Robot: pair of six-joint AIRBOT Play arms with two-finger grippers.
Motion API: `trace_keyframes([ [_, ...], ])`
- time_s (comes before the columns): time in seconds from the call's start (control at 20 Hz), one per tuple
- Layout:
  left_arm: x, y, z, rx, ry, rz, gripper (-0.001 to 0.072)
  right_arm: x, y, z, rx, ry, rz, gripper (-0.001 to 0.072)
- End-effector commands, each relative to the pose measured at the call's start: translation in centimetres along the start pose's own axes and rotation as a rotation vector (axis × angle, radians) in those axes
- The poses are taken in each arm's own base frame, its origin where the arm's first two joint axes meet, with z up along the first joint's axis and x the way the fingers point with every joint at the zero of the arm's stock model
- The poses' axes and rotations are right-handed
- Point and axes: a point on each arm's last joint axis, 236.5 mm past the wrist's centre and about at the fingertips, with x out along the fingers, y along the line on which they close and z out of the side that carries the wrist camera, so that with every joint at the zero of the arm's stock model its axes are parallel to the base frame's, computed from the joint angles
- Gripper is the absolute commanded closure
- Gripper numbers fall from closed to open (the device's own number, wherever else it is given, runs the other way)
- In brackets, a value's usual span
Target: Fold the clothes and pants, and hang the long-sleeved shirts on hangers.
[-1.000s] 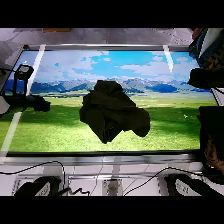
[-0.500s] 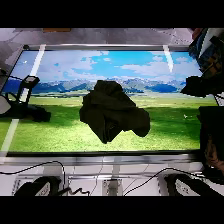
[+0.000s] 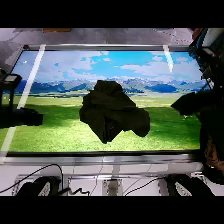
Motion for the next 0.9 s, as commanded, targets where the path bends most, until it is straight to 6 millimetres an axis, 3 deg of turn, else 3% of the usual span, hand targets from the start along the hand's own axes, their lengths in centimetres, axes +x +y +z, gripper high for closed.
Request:
trace_keyframes([
  [0.0,-4.6,-0.2,1.0,0.007,-0.175,0.037,0.0698,0.8,0.5,-3.4,-0.031,-0.095,-0.028,0.0676],
  [0.2,-7.3,-0.5,0.8,0.015,-0.256,0.052,0.0697,1.3,0.4,-5.3,-0.025,-0.149,-0.052,0.0676],
  [0.3,-7.5,-0.7,0.4,-0.01,-0.264,0.05,0.0697,1.7,0.8,-5.3,-0.019,-0.141,-0.027,0.0676],
  [0.4,-6.2,-1.1,-0.8,-0.039,-0.236,0.025,0.0698,2.8,1.1,-5.6,-0.068,-0.125,-0.001,0.0676],
  [0.5,-4.1,-2.6,-2.4,-0.063,-0.236,-0.033,0.0698,4.8,3.1,-6.8,-0.173,-0.124,0.104,0.0677],
  [0.6,-1.6,-4.2,-4.6,-0.096,-0.25,-0.097,0.0698,7.6,5.4,-8.7,-0.175,-0.114,0.243,0.0676],
  [0.7,1.2,-5.5,-7.4,-0.131,-0.237,-0.15,0.0698,10.7,6.2,-10.4,-0.13,-0.102,0.328,0.0676],
  [0.85,3.7,-6.6,-9.9,-0.167,-0.231,-0.191,0.0697,13.4,7.2,-10.6,-0.076,-0.163,0.419,0.0676],
])
